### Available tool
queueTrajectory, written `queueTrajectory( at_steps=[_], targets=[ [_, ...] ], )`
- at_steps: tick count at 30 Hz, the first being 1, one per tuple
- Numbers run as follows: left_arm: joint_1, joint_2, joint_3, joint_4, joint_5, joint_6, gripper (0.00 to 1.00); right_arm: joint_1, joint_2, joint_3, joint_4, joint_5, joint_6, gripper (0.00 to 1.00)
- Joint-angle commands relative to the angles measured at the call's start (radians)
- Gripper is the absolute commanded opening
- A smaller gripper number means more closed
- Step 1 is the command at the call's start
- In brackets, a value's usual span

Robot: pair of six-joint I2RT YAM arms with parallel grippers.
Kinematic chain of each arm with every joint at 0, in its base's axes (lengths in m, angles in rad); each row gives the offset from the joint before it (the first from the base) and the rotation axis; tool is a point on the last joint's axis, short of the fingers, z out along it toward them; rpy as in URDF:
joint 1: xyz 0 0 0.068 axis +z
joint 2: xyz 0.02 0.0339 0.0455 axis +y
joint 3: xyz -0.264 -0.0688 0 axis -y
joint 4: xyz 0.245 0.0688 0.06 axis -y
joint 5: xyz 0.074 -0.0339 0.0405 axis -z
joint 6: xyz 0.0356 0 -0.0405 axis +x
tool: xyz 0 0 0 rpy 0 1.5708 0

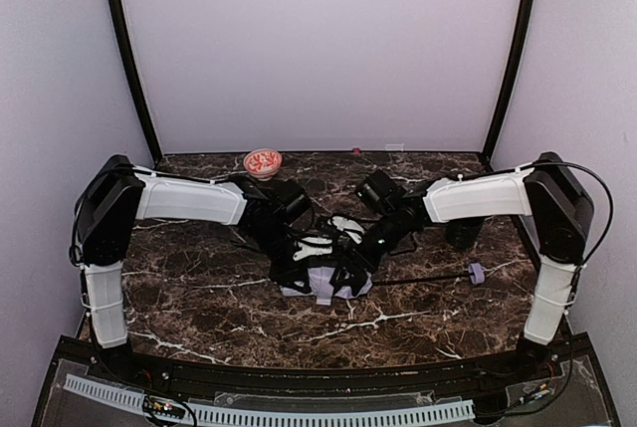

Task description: Put away the umbrella

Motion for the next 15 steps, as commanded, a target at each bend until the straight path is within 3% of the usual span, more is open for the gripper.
queueTrajectory(
  at_steps=[1, 4, 8, 12, 15],
  targets=[
    [-0.007, -0.018, -0.015, -0.064, -0.046, 0.009, 0.02, 0.026, 0.08, 0.057, -0.045, -0.035, -0.051, 0.74],
    [-0.007, -0.022, -0.012, -0.063, -0.075, -0.004, 0.01, 0.026, 0.1, 0.068, -0.063, 0.001, -0.057, 0.68],
    [-0.007, -0.029, -0.018, -0.048, -0.089, 0.003, 0.03, 0.032, 0.104, 0.061, -0.077, 0.051, -0.077, 0.73],
    [-0.007, -0.03, -0.027, -0.034, -0.088, -0.004, 0.06, 0.031, 0.118, 0.051, -0.087, 0.08, -0.088, 0.72],
    [-0.007, -0.043, -0.059, 0.0, -0.098, -0.012, 0.17, 0.029, 0.114, 0.019, -0.069, 0.059, -0.102, 0.65]
  ],
)
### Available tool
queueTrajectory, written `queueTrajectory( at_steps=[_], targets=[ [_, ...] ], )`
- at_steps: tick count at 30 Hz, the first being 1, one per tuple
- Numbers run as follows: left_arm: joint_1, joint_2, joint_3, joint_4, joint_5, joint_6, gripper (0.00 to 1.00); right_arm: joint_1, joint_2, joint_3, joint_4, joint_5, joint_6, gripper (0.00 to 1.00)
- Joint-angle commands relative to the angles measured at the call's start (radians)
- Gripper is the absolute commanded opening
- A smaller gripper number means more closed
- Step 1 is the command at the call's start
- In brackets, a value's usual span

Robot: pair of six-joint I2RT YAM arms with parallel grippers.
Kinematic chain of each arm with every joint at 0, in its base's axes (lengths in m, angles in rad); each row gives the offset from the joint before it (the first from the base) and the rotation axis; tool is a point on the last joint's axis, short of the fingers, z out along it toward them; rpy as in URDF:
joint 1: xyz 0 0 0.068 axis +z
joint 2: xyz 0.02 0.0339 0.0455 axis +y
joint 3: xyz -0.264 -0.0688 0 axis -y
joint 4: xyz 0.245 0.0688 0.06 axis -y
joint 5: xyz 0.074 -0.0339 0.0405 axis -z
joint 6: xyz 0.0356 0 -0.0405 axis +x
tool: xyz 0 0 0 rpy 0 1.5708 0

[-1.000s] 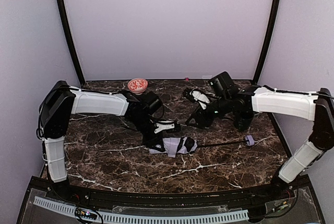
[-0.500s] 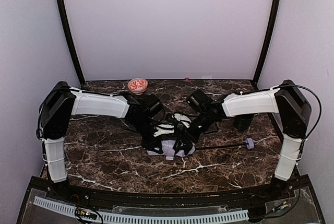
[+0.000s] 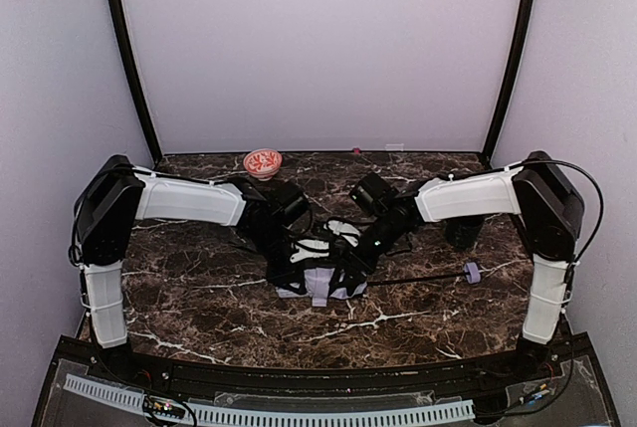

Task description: Put away the umbrella

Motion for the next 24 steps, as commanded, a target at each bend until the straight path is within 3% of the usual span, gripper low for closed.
queueTrajectory(
  at_steps=[1, 3, 6, 8, 15, 16, 17, 18, 24],
  targets=[
    [-0.009, -0.049, -0.056, 0.039, -0.083, -0.02, 0.25, 0.025, 0.038, -0.046, -0.02, 0.04, -0.031, 0.63],
    [-0.007, -0.07, -0.091, 0.087, -0.139, -0.041, 0.42, 0.025, 0.022, -0.06, -0.004, 0.046, -0.026, 0.62],
    [-0.003, -0.111, -0.145, 0.161, -0.189, -0.087, 0.87, 0.025, 0.008, -0.07, 0.014, 0.058, -0.027, 0.62],
    [-0.001, -0.158, -0.194, 0.216, -0.179, -0.098, 0.98, 0.025, 0.007, -0.064, 0.002, 0.072, -0.035, 0.63],
    [0.006, -0.387, -0.419, 0.452, -0.079, -0.124, 0.99, 0.025, -0.064, -0.035, -0.026, 0.129, -0.072, 0.72],
    [0.01, -0.415, -0.443, 0.479, -0.081, -0.14, 0.99, 0.025, -0.082, -0.028, -0.029, 0.15, -0.076, 0.78],
    [0.014, -0.447, -0.469, 0.507, -0.091, -0.155, 0.99, 0.026, -0.101, -0.022, -0.033, 0.174, -0.081, 0.95],
    [0.016, -0.492, -0.494, 0.541, -0.111, -0.174, 0.99, 0.026, -0.131, -0.016, -0.034, 0.207, -0.085, 0.99],
    [0.042, -0.733, -0.699, 0.896, -0.338, -0.387, 0.99, 0.045, -0.291, -0.039, 0.052, 0.296, -0.16, 0.99]
  ],
)
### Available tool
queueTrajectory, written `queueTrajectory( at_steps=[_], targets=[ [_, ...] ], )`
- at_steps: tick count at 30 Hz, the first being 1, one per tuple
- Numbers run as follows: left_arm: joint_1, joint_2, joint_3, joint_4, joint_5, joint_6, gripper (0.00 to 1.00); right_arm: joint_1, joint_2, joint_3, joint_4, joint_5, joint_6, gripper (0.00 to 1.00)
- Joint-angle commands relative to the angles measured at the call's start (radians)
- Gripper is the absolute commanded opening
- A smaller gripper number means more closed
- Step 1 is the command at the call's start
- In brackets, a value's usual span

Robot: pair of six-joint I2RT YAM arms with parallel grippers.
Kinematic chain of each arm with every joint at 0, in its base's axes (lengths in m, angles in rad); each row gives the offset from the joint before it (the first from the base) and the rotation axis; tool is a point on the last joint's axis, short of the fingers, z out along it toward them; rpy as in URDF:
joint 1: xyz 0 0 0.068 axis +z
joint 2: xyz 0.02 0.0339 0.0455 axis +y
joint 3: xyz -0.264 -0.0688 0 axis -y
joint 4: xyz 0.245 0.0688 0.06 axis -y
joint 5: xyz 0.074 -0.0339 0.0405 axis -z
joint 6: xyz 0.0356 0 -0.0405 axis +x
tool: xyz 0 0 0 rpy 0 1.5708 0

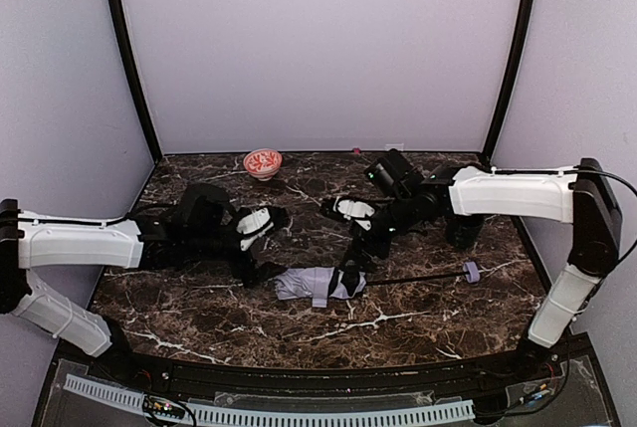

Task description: Put away the umbrella

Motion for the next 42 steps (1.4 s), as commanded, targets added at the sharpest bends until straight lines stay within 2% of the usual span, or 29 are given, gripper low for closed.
queueTrajectory(
  at_steps=[1, 5, 7, 11, 13, 17, 25, 30, 37, 42],
  targets=[
    [0.029, -0.169, -0.152, 0.375, -0.194, -0.223, 0.99, 0.028, -0.123, -0.004, 0.108, 0.073, -0.072, 0.99],
    [0.067, -0.292, -0.292, 0.573, -0.211, -0.361, 0.99, 0.059, -0.125, 0.006, 0.19, -0.019, -0.094, 0.99],
    [0.069, -0.327, -0.319, 0.569, -0.23, -0.377, 0.99, 0.082, -0.09, 0.052, 0.142, -0.036, -0.098, 0.99],
    [0.07, -0.325, -0.312, 0.425, -0.351, -0.449, 0.98, 0.148, -0.001, 0.124, 0.022, 0.124, -0.125, 0.99],
    [0.071, -0.318, -0.325, 0.404, -0.381, -0.471, 0.98, 0.176, 0.052, 0.151, -0.018, 0.2, -0.151, 0.99],
    [0.072, -0.306, -0.334, 0.4, -0.369, -0.476, 0.98, 0.221, 0.159, 0.231, -0.112, 0.342, -0.167, 0.99],
    [0.072, -0.275, -0.331, 0.401, -0.303, -0.451, 0.94, 0.249, 0.31, 0.329, -0.223, 0.444, -0.159, 0.95],
    [0.072, -0.261, -0.325, 0.402, -0.265, -0.436, 0.93, 0.253, 0.333, 0.348, -0.235, 0.445, -0.158, 0.85],
    [0.071, -0.262, -0.318, 0.4, -0.259, -0.419, 0.92, 0.258, 0.354, 0.36, -0.239, 0.402, -0.154, 0.88],
    [0.072, -0.254, -0.319, 0.404, -0.252, -0.413, 0.92, 0.264, 0.378, 0.395, -0.251, 0.365, -0.153, 0.86]
  ],
)
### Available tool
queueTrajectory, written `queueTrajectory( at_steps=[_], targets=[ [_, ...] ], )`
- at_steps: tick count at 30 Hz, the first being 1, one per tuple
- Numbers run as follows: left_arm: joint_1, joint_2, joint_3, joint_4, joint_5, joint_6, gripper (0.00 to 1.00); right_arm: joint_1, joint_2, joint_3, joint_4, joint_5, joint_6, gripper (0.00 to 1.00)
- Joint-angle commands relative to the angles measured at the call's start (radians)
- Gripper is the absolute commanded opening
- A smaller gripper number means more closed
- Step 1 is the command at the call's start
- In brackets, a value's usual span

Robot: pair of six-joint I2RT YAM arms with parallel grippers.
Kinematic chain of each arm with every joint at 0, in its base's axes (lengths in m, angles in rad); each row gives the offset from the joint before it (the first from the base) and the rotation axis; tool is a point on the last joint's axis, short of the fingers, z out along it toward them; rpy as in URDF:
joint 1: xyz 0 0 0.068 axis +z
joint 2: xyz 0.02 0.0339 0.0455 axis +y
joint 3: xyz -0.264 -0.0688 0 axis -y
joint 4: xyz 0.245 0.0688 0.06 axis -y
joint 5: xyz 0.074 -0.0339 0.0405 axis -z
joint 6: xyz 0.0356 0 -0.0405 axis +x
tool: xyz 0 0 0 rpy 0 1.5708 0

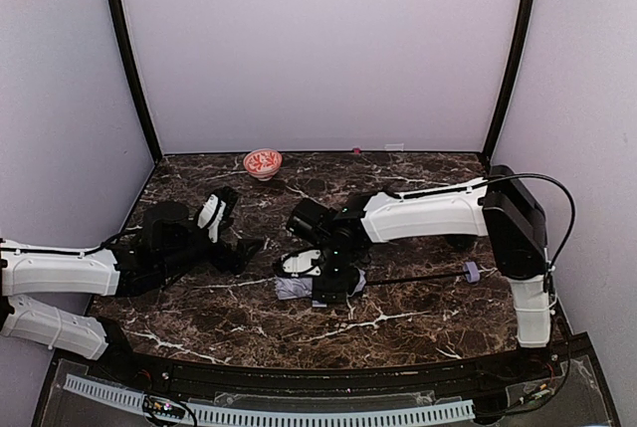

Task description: Put away the umbrella

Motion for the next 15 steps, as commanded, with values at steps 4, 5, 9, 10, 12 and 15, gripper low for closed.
queueTrajectory(
  at_steps=[4, 5, 9, 10, 12, 15],
  targets=[
    [0.006, 0.005, 0.004, -0.008, 0.016, 0.019, 0.92, 0.013, 0.062, 0.08, -0.037, -0.039, 0.008, 0.62],
    [0.006, 0.004, 0.004, -0.008, 0.015, 0.019, 0.92, 0.013, 0.065, 0.09, -0.043, -0.038, 0.012, 0.52],
    [0.006, -0.001, 0.0, -0.001, 0.012, 0.02, 0.92, 0.013, 0.065, 0.12, -0.064, -0.024, 0.026, 0.44],
    [0.006, -0.002, -0.003, 0.004, 0.012, 0.02, 0.92, 0.013, 0.061, 0.126, -0.068, -0.024, 0.024, 0.42],
    [0.006, -0.002, -0.006, 0.015, 0.012, 0.02, 0.92, 0.013, 0.044, 0.137, -0.074, -0.027, 0.027, 0.38],
    [0.006, -0.004, -0.002, 0.008, 0.003, 0.023, 0.91, 0.011, 0.004, 0.148, -0.063, -0.017, 0.049, 0.3]
  ],
)
